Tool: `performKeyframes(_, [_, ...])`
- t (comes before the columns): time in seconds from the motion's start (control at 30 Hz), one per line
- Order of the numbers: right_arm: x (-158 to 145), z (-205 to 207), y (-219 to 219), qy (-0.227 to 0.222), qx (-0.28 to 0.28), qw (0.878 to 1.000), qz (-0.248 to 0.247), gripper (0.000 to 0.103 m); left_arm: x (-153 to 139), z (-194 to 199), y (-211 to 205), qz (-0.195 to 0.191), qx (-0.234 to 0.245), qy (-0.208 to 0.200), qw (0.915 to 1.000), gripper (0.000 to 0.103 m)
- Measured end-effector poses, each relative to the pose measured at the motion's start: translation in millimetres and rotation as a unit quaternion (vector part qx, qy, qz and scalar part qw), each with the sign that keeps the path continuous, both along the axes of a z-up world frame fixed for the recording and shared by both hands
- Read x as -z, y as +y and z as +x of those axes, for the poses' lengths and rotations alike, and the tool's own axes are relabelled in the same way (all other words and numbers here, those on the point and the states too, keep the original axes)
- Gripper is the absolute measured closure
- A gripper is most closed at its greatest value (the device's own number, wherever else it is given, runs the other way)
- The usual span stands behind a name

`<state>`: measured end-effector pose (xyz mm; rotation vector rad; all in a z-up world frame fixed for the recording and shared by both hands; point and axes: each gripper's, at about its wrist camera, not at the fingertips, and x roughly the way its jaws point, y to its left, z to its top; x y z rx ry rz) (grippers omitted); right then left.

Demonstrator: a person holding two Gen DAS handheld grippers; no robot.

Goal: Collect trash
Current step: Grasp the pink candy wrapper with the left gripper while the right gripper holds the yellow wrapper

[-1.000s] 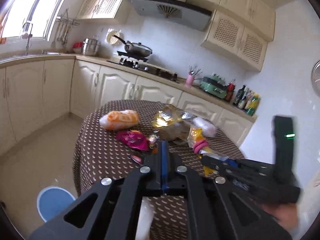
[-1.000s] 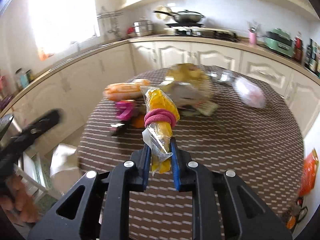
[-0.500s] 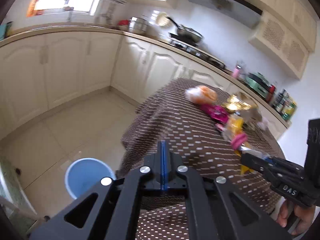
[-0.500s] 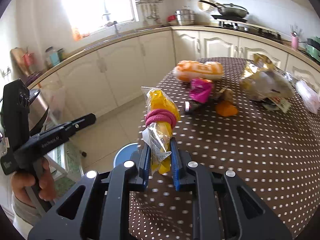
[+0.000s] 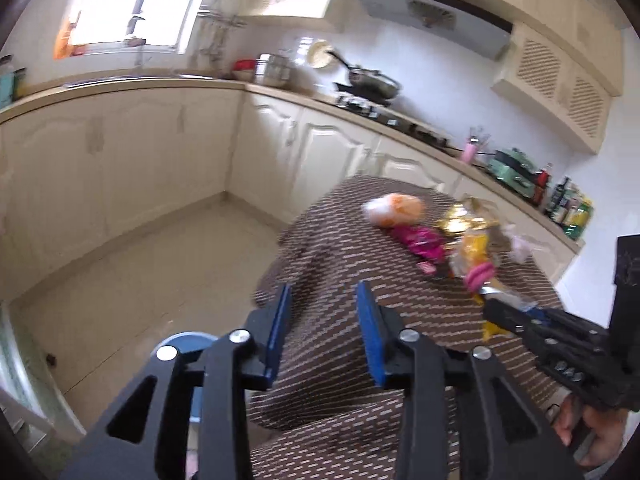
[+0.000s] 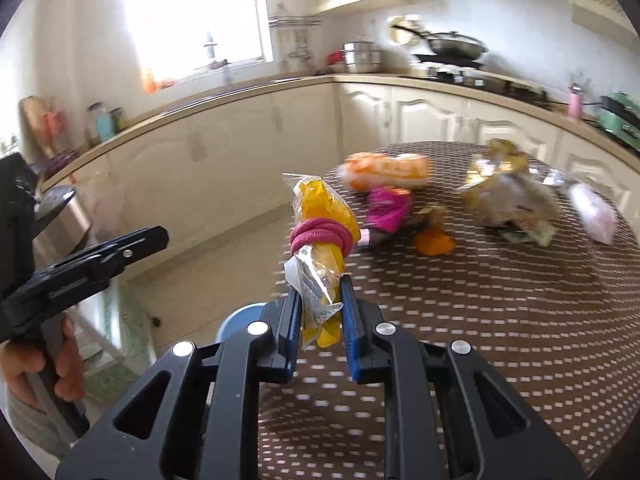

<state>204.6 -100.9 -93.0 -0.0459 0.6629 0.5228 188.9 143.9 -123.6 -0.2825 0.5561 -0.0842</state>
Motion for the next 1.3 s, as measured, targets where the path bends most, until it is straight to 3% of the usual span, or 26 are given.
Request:
performKeyframes(0.03, [-1.0,2.8,-8.0,0.000,0.011,1.000,0.001,0.086,-2.7,5.4,-9.6,0.002,0.014,-0.001,0.9999,0.053])
performKeyframes(0.2, [-2.0,10.1,-37.6,-0.009,0.054,0.998,-0.001,0.086,-6.3,34.2,-47.1,0.009,0.047,-0.002,0.9988,0.039])
performKeyframes(0.43, [1.7,27.8,-74.9,-0.004,0.091,0.996,0.007,0.086,6.8,90.1,-109.0,0.051,0.108,0.032,0.9924,0.039])
performKeyframes(0.57, [7.2,37.4,-88.0,0.004,0.097,0.995,0.014,0.086,12.9,112.0,-126.8,0.080,0.117,0.040,0.9891,0.039])
performKeyframes(0.73, [7.9,49.2,-91.0,0.008,0.097,0.995,0.021,0.085,8.3,141.1,-121.0,0.021,0.108,0.055,0.9924,0.039])
performKeyframes(0.97, [11.7,62.8,-88.8,0.018,0.097,0.995,0.023,0.085,15.8,185.1,-141.8,0.044,0.098,0.098,0.9894,0.040])
performKeyframes(1.0, [12.9,63.3,-89.2,0.019,0.096,0.995,0.023,0.085,18.8,189.6,-142.7,0.049,0.098,0.106,0.9884,0.042])
performKeyframes(1.03, [13.6,63.8,-89.4,0.020,0.096,0.995,0.023,0.085,21.6,195.0,-143.7,0.053,0.094,0.114,0.9876,0.061])
performKeyframes(1.07, [14.4,64.1,-89.2,0.020,0.096,0.995,0.021,0.085,24.1,198.8,-143.7,0.055,0.094,0.121,0.9867,0.071])
performKeyframes(1.3, [8.3,55.8,-84.9,0.012,0.094,0.995,0.023,0.085,10.7,176.3,-133.1,0.030,0.113,0.080,0.9899,0.073])
